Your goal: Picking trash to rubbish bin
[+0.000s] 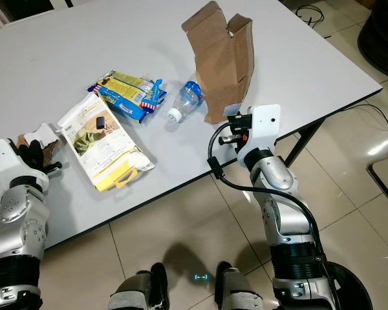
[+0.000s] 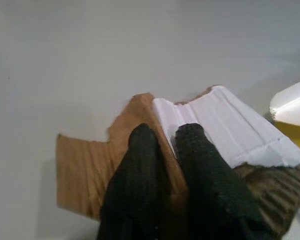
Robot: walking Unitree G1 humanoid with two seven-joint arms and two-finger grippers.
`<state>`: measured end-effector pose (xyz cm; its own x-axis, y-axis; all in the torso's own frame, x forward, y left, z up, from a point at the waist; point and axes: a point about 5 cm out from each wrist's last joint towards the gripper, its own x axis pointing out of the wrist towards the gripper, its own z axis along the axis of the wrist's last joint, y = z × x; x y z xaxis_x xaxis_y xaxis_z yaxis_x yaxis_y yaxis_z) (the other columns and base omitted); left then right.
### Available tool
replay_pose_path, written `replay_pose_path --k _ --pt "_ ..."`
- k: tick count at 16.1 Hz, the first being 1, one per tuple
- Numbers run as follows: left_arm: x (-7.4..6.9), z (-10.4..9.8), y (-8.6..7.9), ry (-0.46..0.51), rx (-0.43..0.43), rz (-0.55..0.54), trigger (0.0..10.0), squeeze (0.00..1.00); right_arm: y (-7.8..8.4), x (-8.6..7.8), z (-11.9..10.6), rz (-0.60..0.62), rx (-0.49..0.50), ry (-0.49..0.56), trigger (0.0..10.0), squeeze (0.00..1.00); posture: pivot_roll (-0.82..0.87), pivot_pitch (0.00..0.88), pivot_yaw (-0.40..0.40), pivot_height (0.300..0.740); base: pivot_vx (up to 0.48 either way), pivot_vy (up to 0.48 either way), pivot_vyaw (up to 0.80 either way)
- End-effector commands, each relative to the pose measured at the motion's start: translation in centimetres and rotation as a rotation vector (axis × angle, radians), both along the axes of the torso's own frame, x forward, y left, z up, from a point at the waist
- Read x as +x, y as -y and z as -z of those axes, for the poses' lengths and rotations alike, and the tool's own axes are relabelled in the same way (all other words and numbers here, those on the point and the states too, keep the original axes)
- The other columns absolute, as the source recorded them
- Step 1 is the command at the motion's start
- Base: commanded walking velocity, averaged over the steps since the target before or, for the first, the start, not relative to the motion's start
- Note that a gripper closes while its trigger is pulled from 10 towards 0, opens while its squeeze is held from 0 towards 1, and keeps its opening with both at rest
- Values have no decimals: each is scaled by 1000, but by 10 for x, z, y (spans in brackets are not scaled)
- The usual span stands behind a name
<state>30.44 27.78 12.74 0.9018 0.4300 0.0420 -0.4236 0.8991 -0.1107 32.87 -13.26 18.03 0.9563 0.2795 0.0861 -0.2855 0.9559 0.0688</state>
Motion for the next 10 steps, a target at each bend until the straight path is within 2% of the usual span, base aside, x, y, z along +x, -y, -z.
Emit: replay_pose_path --k 1,3,6,8,10 --pt "-7 11 -5 -45 37 -38 0 0 -3 -1 3 -14 -4 -12 10000 0 -117 264 33 740 0 0 0" --pt "-9 2 -7 -12 96 -62 0 0 -4 1 2 -13 0 -8 10000 0 -112 254 38 740 0 0 0" --pt "-9 -17 -13 61 237 -113 0 0 -7 6 1 -13 9 1 10000 0 -97 224 43 740 0 0 0" --pt "-7 -25 -11 89 263 -110 0 0 -9 9 -1 -14 15 13 10000 0 -91 207 46 740 0 0 0" --pt "-5 -43 -2 136 356 -100 0 0 -12 15 -5 -18 22 32 10000 0 -76 170 49 740 0 0 0"
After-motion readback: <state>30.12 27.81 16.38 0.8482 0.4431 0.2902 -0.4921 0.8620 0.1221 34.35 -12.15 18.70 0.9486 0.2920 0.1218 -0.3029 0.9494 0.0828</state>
